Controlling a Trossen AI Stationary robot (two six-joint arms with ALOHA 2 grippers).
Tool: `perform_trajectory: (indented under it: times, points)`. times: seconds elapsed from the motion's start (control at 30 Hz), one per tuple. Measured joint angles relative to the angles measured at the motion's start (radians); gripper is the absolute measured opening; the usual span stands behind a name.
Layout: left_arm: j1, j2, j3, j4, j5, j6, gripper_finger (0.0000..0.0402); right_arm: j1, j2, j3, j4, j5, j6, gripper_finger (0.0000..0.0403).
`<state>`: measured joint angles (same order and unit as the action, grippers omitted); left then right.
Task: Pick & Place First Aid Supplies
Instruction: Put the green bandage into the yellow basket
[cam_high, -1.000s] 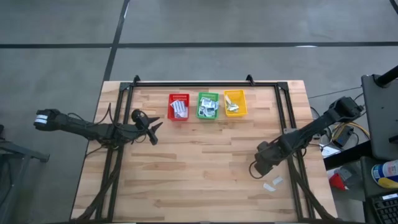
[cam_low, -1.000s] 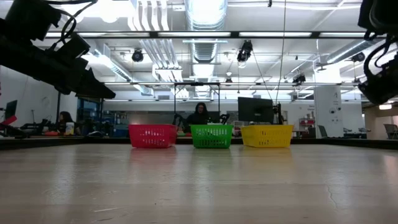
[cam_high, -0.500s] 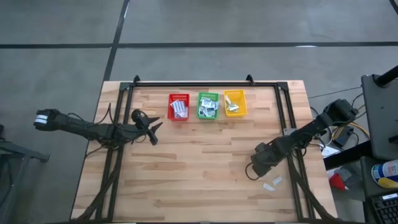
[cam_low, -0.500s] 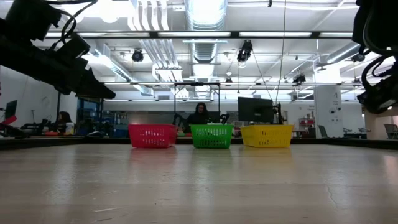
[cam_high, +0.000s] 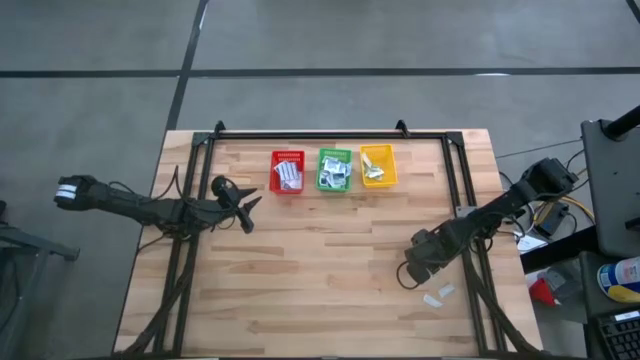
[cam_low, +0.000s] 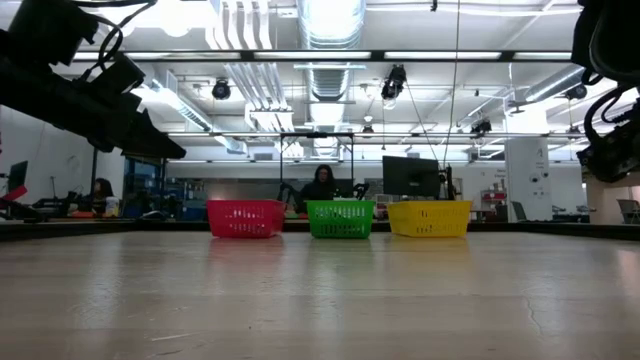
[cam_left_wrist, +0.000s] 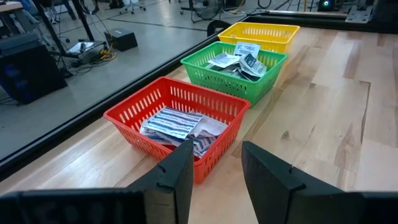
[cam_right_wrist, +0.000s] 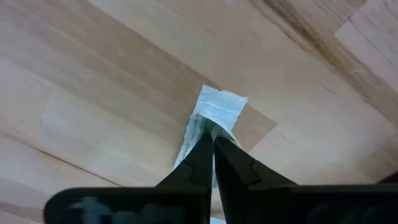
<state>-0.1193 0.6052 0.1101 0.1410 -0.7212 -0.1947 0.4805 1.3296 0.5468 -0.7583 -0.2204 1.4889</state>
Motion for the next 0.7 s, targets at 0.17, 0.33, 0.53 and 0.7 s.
perform_trajectory:
  times: [0.17,0.33,0.53,0.7]
  points:
    - [0.000,0.000,0.000,0.000,0.005,0.000,0.0133,0.000,-0.019,-0.002,-0.010,-0.013,-0.002,0.0008]
    - [0.000,0.000,0.000,0.000,0.005,0.000,0.0133,0.000,-0.085,-0.003,-0.013,-0.013,0.001,0.0008]
    - [0.000,0.000,0.000,0.000,0.006,-0.001,0.0133,0.000,-0.195,-0.003,-0.012,0.016,-0.012,0.0008]
    - [0.000,0.000,0.000,0.000,0.006,-0.005,0.0133,0.000,-0.308,-0.002,0.043,0.134,-0.090,0.0008]
